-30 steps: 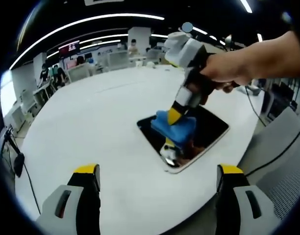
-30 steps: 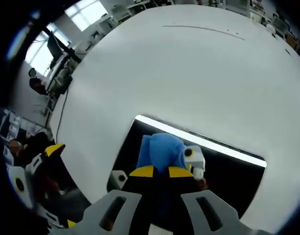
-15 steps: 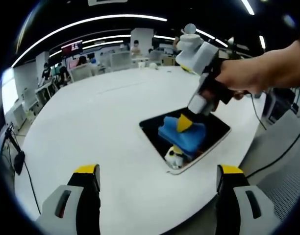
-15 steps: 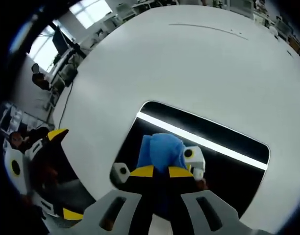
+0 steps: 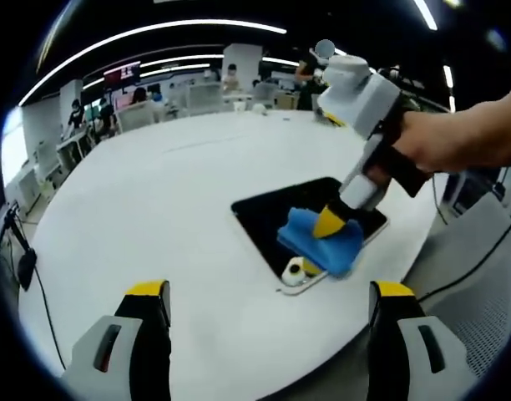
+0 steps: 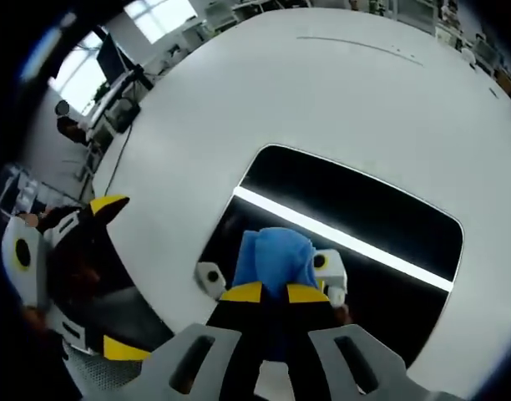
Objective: Wipe the mirror surface with the cleaning cloth until all visible marks leave the cleaned area.
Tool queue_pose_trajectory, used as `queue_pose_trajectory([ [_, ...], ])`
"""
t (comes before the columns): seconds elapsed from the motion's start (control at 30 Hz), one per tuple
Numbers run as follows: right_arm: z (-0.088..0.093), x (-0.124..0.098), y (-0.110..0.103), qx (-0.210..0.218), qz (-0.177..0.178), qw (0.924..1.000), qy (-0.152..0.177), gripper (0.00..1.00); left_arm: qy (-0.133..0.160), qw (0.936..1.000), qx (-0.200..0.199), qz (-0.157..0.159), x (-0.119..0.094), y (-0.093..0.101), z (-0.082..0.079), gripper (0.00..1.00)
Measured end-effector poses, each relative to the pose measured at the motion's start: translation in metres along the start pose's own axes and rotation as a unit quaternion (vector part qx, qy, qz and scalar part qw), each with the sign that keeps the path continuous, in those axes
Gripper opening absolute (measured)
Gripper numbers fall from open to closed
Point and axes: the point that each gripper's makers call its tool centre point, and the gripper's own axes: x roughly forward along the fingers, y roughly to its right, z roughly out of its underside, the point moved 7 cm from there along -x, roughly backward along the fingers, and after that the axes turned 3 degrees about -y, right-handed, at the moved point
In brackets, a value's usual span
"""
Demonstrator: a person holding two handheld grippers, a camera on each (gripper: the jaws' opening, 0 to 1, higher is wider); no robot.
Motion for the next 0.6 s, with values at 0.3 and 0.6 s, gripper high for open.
queue_pose_trajectory([
  [0.3, 0.0044, -0.0021, -0.0027, 0.006, -0.001, 1.0000, -0.001, 0.03, -0.001, 0.9998, 0.006, 0.020, 0.0013, 0.0048, -0.0002, 0.99],
  [0.6, 0.0059, -0.0024, -0.0041, -0.008, -0.006, 0.9999, -0.007, 0.02, 0.012, 0.9998, 0.011, 0.013, 0.0001, 0.0021, -0.0026, 0.99],
])
